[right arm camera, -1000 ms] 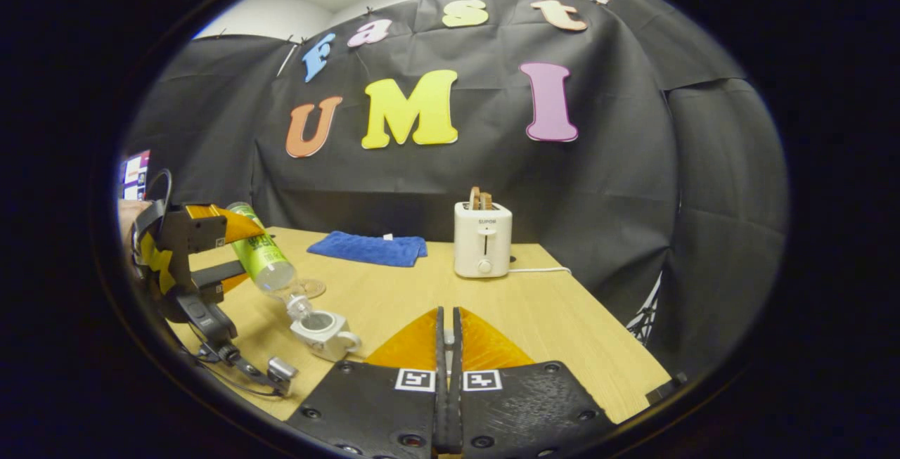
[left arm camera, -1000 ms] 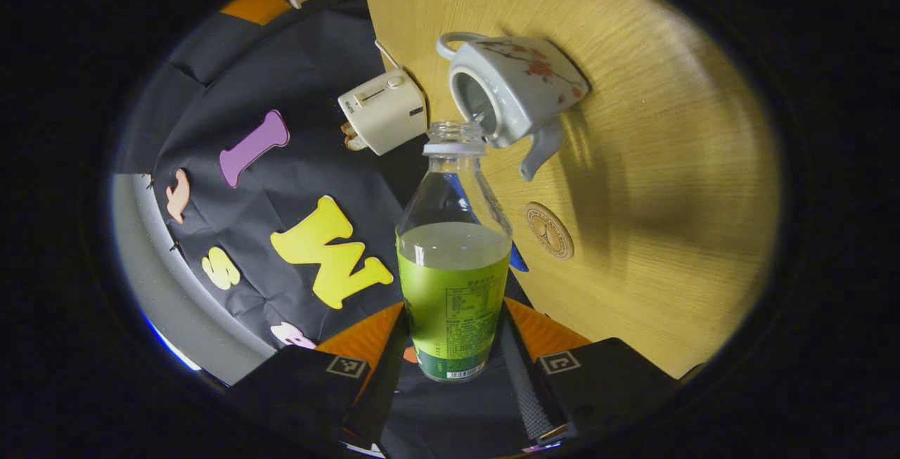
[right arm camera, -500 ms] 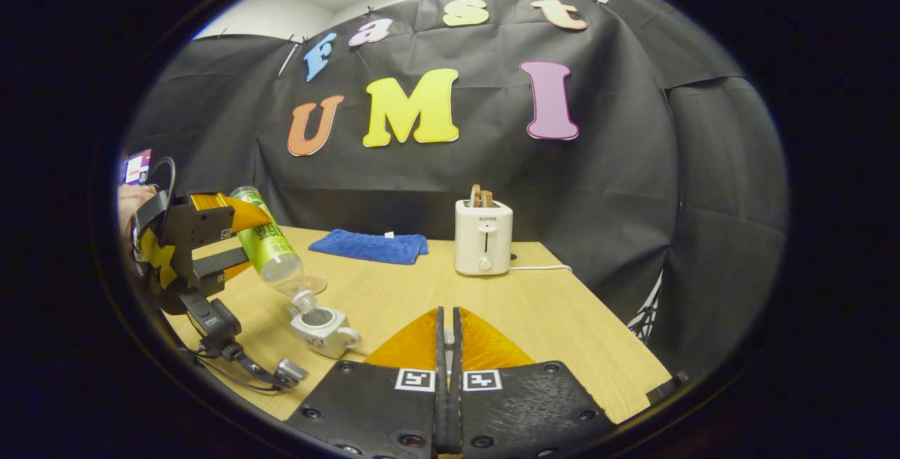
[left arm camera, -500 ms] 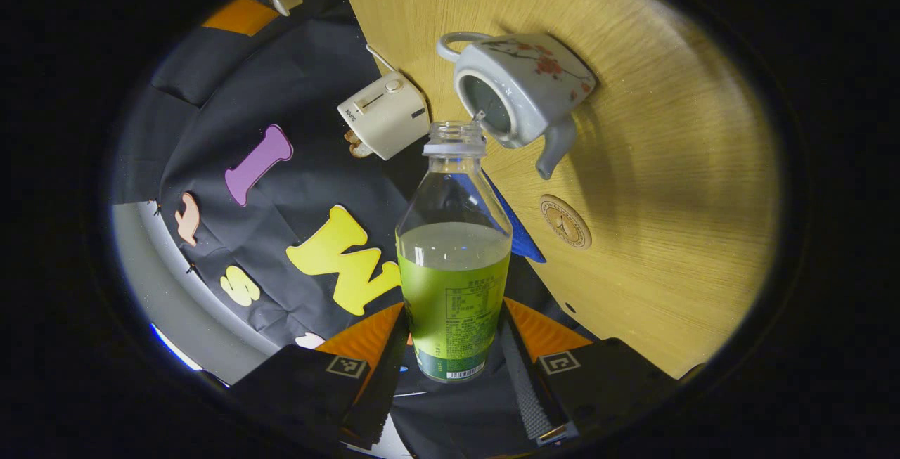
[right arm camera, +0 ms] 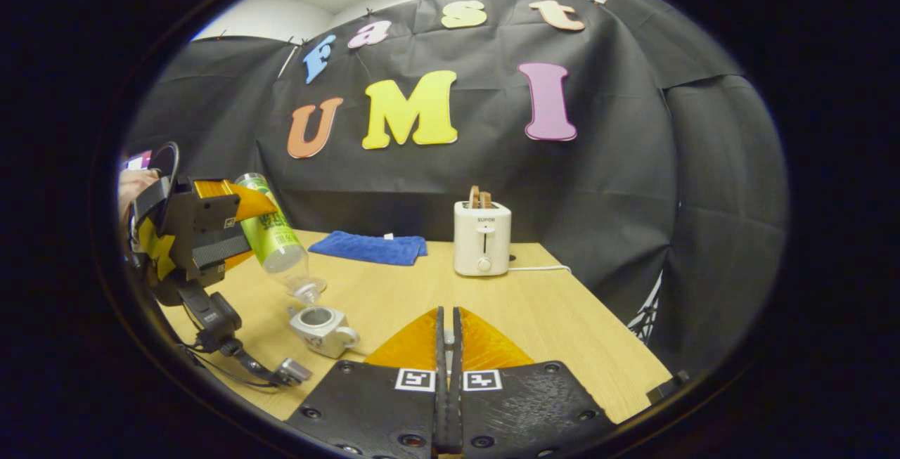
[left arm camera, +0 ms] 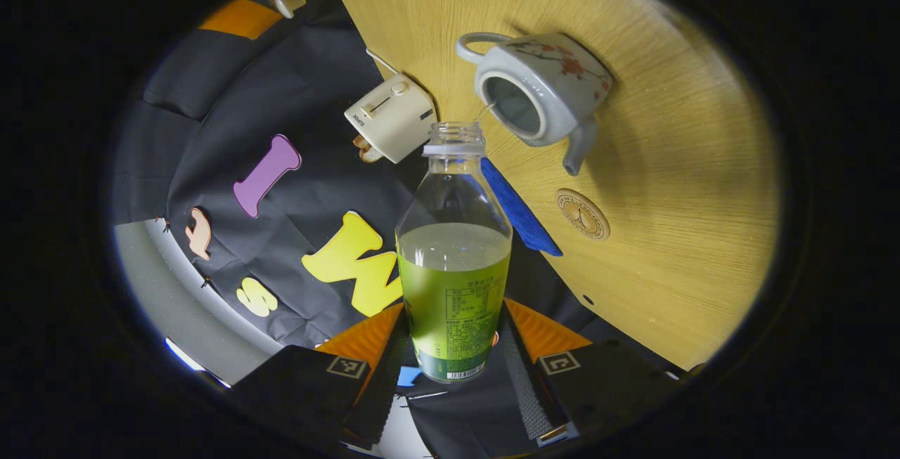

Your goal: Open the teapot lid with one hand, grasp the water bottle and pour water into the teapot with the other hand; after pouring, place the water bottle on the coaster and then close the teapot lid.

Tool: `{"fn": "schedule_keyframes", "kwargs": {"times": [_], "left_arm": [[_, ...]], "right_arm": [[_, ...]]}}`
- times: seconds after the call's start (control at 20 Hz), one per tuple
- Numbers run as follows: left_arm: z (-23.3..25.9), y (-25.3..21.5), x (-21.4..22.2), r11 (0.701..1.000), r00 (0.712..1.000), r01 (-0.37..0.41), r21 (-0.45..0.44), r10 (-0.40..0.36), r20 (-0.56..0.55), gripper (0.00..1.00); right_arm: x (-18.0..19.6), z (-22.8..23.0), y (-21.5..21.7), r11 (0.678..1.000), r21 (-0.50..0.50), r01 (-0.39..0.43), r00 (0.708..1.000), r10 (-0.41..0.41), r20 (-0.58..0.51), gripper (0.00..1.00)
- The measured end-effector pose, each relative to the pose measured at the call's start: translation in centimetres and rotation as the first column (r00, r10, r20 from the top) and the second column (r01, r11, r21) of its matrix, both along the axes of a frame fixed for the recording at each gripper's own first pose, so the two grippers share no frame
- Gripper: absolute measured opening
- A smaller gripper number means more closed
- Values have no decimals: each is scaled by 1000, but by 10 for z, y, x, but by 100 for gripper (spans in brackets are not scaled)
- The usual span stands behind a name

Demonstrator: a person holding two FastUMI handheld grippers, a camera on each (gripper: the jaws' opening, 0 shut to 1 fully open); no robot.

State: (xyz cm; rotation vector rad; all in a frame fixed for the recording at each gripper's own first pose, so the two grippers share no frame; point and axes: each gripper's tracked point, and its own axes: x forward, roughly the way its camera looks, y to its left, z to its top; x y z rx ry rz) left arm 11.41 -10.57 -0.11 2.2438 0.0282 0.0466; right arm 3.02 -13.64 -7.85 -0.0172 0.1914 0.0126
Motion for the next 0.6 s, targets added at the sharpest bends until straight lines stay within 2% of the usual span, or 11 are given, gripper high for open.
{"fn": "schedule_keyframes", "kwargs": {"times": [0.05,0.35,0.5,0.6], "left_arm": [[0,-1,0,1000,1000,-1,5,1,-1,74],[3,2,-1,1000,1000,1,-18,-1,-1,73],[-3,9,-2,990,1000,-1,-139,-1,-19,74],[-16,15,-5,962,998,-11,-272,-6,-60,73]], "right_arm": [[0,-1,-1,1000,2,1,1000,-1,-1,0],[-2,0,-1,1000,11,0,1000,0,1,0],[-4,6,-3,999,39,9,1000,-10,16,0],[-5,6,-5,999,39,15,1000,-16,18,0]]}}
